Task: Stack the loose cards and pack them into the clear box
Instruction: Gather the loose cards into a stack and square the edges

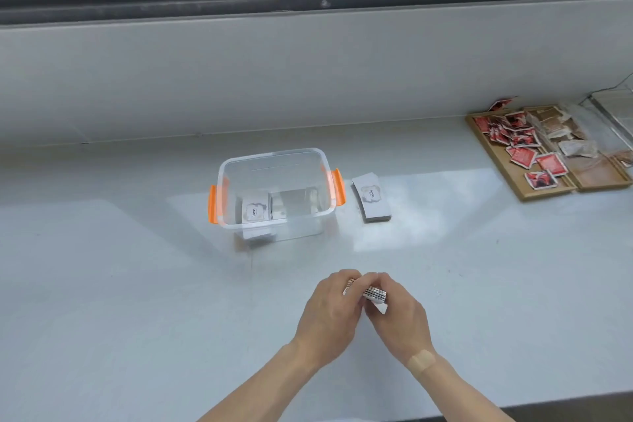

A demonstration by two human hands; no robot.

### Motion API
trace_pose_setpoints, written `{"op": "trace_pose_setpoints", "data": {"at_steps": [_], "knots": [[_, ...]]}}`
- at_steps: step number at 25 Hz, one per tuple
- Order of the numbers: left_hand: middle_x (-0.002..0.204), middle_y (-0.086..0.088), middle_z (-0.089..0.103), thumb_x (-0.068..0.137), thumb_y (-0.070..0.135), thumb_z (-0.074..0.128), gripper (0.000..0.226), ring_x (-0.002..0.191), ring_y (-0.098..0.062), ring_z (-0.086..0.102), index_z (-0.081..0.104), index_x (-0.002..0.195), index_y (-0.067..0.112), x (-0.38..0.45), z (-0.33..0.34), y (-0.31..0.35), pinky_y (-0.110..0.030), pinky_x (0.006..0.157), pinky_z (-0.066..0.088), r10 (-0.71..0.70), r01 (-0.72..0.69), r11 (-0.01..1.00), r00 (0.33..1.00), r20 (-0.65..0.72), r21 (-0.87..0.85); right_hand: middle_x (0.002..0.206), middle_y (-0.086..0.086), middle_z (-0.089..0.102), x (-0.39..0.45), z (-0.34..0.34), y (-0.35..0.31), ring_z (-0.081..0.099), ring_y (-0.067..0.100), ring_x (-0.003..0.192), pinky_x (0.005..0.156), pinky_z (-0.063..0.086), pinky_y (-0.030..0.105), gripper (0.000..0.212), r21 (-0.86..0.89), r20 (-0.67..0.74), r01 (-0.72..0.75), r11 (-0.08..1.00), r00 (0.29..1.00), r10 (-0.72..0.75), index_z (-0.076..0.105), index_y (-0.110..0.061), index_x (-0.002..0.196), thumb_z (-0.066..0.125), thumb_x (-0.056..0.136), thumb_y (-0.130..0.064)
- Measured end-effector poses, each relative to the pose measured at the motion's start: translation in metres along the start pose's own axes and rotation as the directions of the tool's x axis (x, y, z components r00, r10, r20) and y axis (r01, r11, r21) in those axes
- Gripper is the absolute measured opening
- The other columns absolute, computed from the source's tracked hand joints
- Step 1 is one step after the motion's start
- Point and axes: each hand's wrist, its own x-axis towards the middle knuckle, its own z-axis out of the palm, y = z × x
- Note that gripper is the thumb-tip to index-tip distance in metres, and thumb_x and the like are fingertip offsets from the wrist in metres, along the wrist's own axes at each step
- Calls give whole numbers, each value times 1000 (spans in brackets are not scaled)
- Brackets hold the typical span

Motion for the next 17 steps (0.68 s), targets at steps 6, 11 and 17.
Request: {"op": "trace_pose_setpoints", "data": {"at_steps": [6, 11, 17], "knots": [[156, -11, 32, 85, 18, 61, 74, 142, -31, 34, 26, 150, 22, 6, 21, 11, -48, 109, 39, -73, 60, 975, 996, 51, 214, 95, -13, 65, 16, -12, 26, 59, 11, 89, 72, 52, 34, 28, -36, 133, 83, 996, 988, -77, 53, -33, 113, 60, 88, -23], [163, -8, 17, 86, 38, 56, 84, 150, -25, 12, 13, 154, 13, 7, 26, 25, -54, 118, 14, 23, -43, 964, 997, 77, 262, 92, -13, 63, 31, -22, 39, 57, 9, 90, 70, 52, 34, 23, -64, 174, 202, 977, 967, -188, 52, -33, 110, 57, 89, -25], [162, -8, 20, 85, 43, 57, 83, 149, -26, 16, 20, 152, 11, 13, 35, 39, -54, 119, 11, 28, -40, 957, 998, 48, 289, 86, -15, 60, 41, -32, 46, 54, 7, 83, 64, 52, 32, 19, -43, 170, 265, 963, 952, -254, 52, -33, 105, 58, 88, -27]]}}
